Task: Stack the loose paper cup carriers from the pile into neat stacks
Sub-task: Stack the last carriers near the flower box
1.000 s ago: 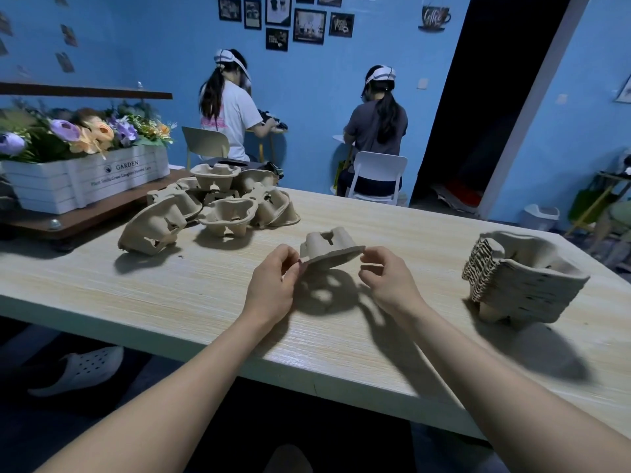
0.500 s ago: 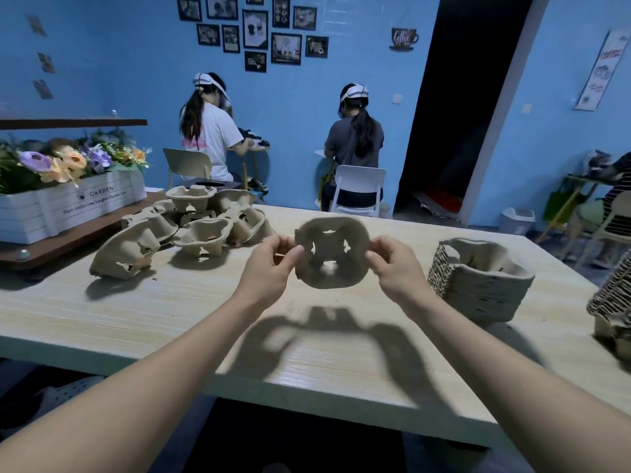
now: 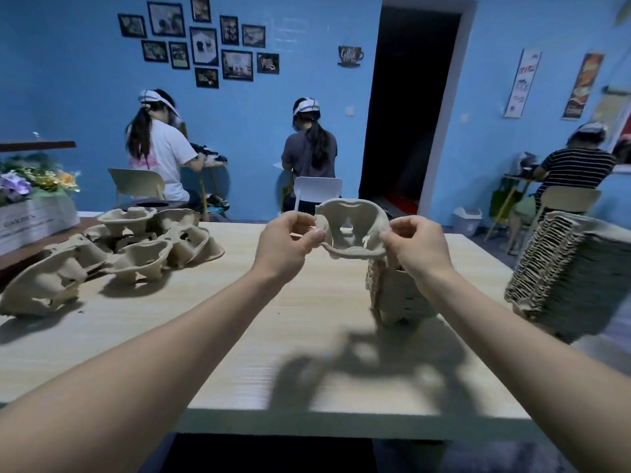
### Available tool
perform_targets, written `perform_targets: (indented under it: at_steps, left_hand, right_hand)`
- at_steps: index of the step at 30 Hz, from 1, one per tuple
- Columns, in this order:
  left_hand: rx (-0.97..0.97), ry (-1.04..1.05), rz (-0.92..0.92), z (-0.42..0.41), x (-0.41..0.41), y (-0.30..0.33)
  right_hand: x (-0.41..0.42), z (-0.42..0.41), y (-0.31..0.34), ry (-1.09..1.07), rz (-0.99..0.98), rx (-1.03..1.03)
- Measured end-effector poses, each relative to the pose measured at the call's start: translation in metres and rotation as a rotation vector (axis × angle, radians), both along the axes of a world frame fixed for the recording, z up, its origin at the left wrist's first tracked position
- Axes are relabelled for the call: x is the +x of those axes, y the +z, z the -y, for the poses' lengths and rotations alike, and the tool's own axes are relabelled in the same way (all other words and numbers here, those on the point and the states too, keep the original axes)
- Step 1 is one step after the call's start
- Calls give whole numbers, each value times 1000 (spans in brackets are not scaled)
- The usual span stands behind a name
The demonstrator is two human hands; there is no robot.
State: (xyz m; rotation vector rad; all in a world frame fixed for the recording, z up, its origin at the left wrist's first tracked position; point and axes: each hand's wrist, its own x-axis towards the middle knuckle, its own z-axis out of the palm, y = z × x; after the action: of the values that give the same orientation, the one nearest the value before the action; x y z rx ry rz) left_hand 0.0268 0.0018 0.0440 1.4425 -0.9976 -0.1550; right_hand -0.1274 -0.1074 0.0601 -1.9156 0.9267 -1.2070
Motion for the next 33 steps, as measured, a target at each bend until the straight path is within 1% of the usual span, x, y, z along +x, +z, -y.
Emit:
perform_targets:
  at_steps: [4,8,14,16,22,30,33]
  left_hand:
    - [2,23,30,21,-22,10]
    - [9,33,47,40,-42,10]
    - [52,23,-18,62,-60,0]
    - [85,0,-53,66,-65,-4]
    - [163,30,-46,70,-70,-12]
    - [233,74,-5,66,-72,-17]
    - [247,100,65,64,-72,-17]
  right_hand:
    - [-20,10,9,-106,20,-30]
    - [-36,23,9,-174,24,-18]
    - [-54,41,0,-247,19,46]
    - [-59,43,-3,-260,14,64]
    - [-64,40,-12,-264,-20,104]
    - [-63,40,-21,-265,-73,105]
    - [-62,43,-23,-266,-102,85]
